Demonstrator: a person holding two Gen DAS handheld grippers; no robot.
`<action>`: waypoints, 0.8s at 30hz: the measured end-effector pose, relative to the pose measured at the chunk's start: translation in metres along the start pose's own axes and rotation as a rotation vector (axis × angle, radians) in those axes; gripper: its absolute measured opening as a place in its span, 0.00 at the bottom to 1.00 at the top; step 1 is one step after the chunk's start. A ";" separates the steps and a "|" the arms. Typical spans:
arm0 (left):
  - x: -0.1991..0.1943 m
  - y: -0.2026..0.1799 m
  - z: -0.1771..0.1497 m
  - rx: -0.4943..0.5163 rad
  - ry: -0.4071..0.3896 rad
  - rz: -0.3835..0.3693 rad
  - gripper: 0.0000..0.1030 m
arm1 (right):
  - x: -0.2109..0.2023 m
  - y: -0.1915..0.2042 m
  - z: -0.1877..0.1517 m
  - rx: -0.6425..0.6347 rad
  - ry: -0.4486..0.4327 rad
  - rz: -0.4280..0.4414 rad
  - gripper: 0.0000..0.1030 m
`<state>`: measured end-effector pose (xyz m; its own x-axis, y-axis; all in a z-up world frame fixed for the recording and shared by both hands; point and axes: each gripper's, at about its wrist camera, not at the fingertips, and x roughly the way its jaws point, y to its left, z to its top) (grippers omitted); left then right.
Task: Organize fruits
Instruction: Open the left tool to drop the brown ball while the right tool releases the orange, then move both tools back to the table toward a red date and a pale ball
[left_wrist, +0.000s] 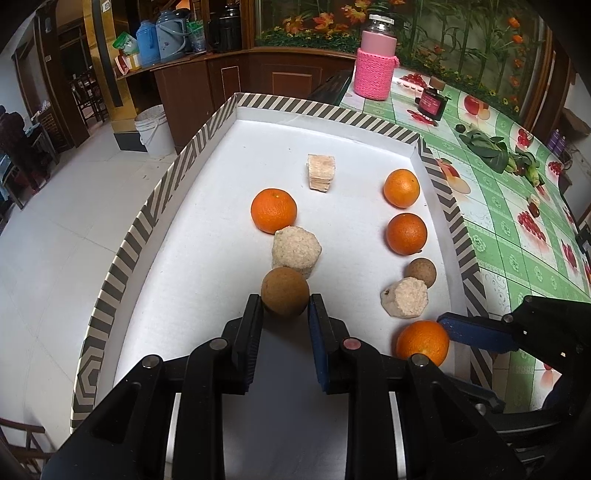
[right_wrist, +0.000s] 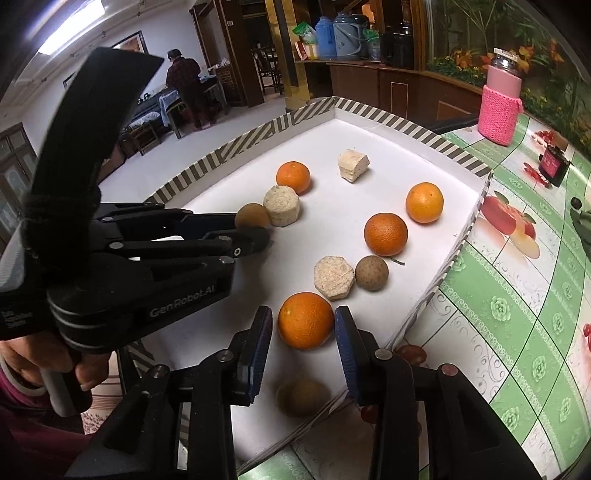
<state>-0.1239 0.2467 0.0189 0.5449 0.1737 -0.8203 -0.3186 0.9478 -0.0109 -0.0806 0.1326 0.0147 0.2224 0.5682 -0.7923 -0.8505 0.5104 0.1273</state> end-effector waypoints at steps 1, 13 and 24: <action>0.000 0.000 0.000 -0.003 0.001 0.000 0.22 | -0.001 0.000 0.000 0.000 -0.001 0.000 0.36; -0.009 -0.001 0.001 -0.024 -0.019 0.019 0.64 | -0.030 -0.011 -0.006 0.031 -0.053 0.017 0.46; -0.022 -0.024 0.010 0.009 -0.059 -0.006 0.64 | -0.066 -0.042 -0.017 0.112 -0.120 -0.053 0.56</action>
<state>-0.1204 0.2226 0.0426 0.5920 0.1833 -0.7848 -0.3080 0.9513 -0.0101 -0.0673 0.0625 0.0519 0.3271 0.6081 -0.7233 -0.7791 0.6067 0.1578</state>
